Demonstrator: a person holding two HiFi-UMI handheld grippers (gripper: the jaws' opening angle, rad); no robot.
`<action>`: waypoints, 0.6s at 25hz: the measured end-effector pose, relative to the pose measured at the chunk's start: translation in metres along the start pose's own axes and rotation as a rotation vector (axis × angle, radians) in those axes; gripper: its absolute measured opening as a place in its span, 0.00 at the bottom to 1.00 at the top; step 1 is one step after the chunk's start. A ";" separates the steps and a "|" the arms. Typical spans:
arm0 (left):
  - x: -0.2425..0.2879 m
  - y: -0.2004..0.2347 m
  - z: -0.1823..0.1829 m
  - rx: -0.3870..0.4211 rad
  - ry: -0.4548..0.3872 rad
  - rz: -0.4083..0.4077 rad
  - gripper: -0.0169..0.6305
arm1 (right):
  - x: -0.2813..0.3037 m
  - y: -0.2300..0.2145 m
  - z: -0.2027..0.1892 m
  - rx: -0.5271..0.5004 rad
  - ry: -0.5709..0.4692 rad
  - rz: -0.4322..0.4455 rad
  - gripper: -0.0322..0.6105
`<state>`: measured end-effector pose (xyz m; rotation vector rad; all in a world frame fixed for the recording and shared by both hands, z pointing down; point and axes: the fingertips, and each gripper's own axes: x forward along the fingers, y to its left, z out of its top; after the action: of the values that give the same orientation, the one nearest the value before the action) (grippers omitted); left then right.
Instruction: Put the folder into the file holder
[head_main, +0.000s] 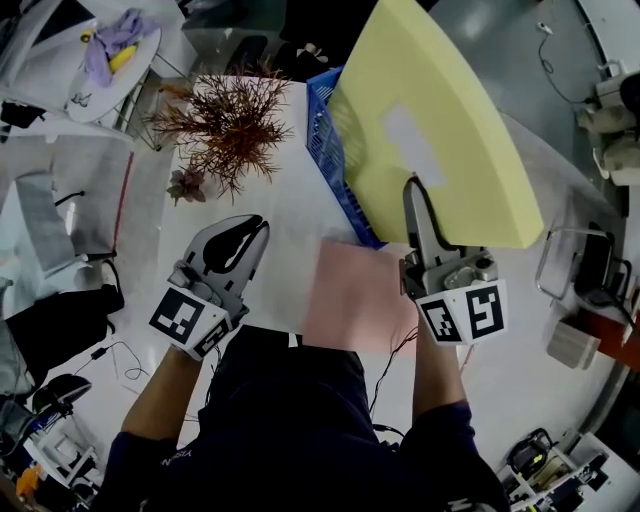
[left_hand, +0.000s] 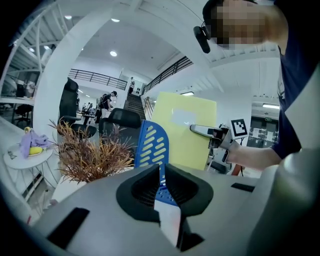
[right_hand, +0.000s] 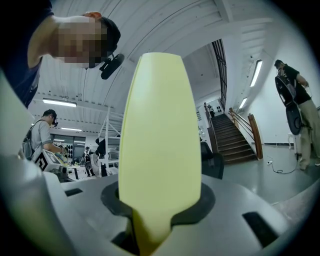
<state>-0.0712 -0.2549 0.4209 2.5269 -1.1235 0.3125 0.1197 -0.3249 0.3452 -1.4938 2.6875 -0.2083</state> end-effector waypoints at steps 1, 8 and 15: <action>0.001 0.000 -0.001 0.000 0.004 0.000 0.11 | 0.000 0.000 -0.002 0.001 0.001 0.001 0.30; 0.006 -0.001 -0.007 0.003 0.024 0.003 0.11 | 0.003 -0.002 -0.022 0.002 0.011 0.010 0.30; 0.005 -0.003 -0.015 -0.001 0.043 0.007 0.11 | 0.004 -0.003 -0.036 -0.003 0.017 0.010 0.30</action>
<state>-0.0662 -0.2500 0.4357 2.5039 -1.1164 0.3662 0.1155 -0.3266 0.3811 -1.4864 2.7087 -0.2173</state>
